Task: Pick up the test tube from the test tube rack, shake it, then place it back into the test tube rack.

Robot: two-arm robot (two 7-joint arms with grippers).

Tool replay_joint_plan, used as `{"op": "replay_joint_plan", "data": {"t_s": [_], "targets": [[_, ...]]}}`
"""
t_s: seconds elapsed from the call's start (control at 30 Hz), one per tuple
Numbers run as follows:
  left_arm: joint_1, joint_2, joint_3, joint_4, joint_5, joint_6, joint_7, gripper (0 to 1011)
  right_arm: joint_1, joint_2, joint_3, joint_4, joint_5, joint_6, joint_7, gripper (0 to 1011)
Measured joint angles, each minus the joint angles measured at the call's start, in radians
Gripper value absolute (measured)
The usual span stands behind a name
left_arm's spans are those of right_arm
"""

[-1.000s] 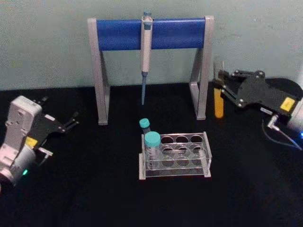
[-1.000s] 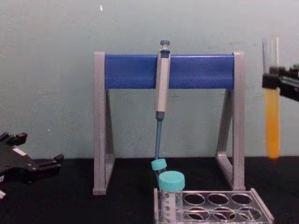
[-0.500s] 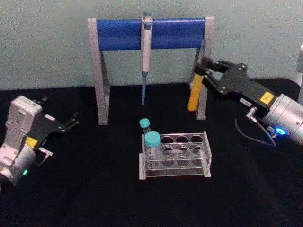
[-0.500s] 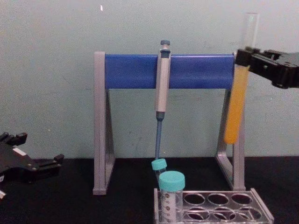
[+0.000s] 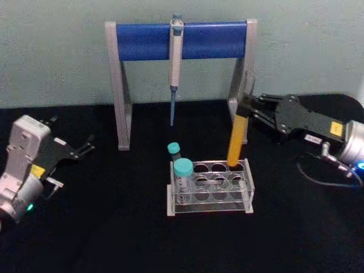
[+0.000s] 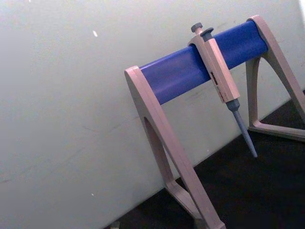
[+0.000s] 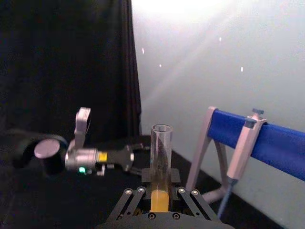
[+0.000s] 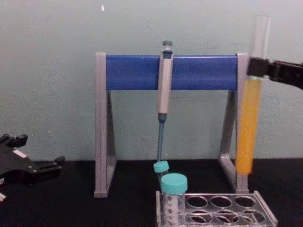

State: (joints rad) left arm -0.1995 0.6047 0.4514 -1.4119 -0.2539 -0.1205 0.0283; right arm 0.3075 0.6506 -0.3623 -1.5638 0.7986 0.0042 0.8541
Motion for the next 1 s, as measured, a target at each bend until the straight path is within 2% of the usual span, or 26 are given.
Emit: {"op": "replay_joint_plan", "data": {"t_s": [0.07, 0.13, 0.27, 0.3, 0.4, 0.53, 0.6, 0.63, 0.67, 0.77, 1.0], "targets": [[0.0, 0.0, 0.0, 0.0, 0.0, 0.0, 0.0, 1001, -0.004, 0.019, 0.0, -0.006, -0.012, -0.013, 0.001, 216], [0.0, 0.0, 0.0, 0.0, 0.0, 0.0, 0.0, 1001, -0.014, 0.047, 0.003, -0.014, -0.05, -0.053, -0.019, 216], [0.0, 0.0, 0.0, 0.0, 0.0, 0.0, 0.0, 1001, -0.019, 0.059, 0.004, -0.015, -0.108, -0.1, -0.069, 216], [0.0, 0.0, 0.0, 0.0, 0.0, 0.0, 0.0, 1002, -0.021, 0.059, 0.004, -0.014, -0.137, -0.122, -0.095, 216], [0.0, 0.0, 0.0, 0.0, 0.0, 0.0, 0.0, 1001, -0.022, 0.043, 0.005, -0.002, -0.181, -0.159, -0.143, 216], [0.0, 0.0, 0.0, 0.0, 0.0, 0.0, 0.0, 1001, -0.021, 0.005, 0.01, 0.016, -0.209, -0.187, -0.183, 216], [0.0, 0.0, 0.0, 0.0, 0.0, 0.0, 0.0, 1002, -0.019, -0.018, 0.013, 0.025, -0.212, -0.197, -0.193, 216], [0.0, 0.0, 0.0, 0.0, 0.0, 0.0, 0.0, 1001, -0.019, -0.018, 0.013, 0.025, -0.212, -0.197, -0.193, 216], [0.0, 0.0, 0.0, 0.0, 0.0, 0.0, 0.0, 1001, -0.016, -0.037, 0.015, 0.031, -0.211, -0.202, -0.196, 216], [0.0, 0.0, 0.0, 0.0, 0.0, 0.0, 0.0, 1001, -0.01, -0.064, 0.015, 0.043, -0.197, -0.208, -0.188, 216], [0.0, 0.0, 0.0, 0.0, 0.0, 0.0, 0.0, 1002, -0.003, -0.09, 0.009, 0.057, -0.143, -0.21, -0.128, 216]]}}
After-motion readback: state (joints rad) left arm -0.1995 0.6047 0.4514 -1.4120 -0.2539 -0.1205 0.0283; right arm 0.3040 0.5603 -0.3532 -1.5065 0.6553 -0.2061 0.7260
